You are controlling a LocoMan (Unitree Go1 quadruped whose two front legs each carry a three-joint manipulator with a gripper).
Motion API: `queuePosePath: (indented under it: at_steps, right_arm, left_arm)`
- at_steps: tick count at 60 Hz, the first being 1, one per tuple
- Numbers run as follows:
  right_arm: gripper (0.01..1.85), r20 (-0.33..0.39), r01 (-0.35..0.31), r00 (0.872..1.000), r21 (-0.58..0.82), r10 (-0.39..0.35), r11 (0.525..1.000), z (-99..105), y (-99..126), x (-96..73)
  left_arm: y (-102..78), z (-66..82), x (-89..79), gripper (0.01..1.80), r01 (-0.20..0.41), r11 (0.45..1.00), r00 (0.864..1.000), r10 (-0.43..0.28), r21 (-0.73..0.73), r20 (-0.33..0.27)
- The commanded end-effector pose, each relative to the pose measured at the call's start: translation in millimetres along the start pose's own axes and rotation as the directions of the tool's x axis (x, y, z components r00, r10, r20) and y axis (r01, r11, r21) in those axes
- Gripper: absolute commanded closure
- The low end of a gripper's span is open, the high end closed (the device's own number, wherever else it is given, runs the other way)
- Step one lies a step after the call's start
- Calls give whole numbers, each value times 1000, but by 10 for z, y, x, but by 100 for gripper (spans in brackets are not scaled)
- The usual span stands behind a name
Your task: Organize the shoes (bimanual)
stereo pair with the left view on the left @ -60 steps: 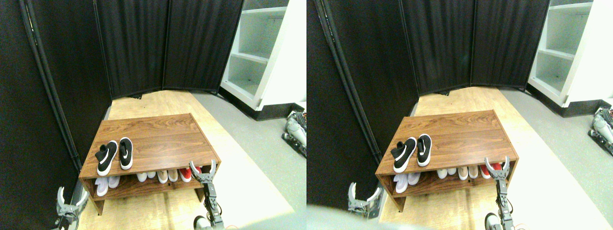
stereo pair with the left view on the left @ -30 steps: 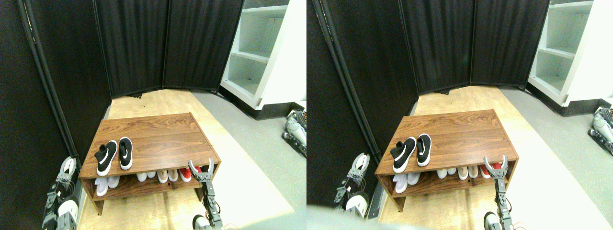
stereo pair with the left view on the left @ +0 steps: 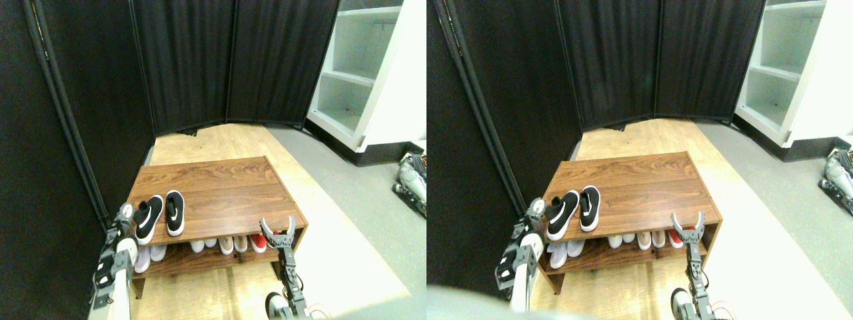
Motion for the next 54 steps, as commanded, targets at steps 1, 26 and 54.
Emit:
queuePosePath:
  at_steps: [1,26,54]
  right_arm:
    - [119,10,-21,1000,4,21,1000,-11,26,30]
    - [119,25,-18,1000,-11,18,1000,54,-12,57]
    - [119,34,-14,999,-13,15,1000,64,-28,62]
  left_arm:
    - [-30,-73,65,180,12,1000,1000,-12,-2,-9]
    - [41,-407,216,180,-75,993,997,74,-96,-16]
    - [-117,-402,170,180,-38,995,999,35,-92,-26]
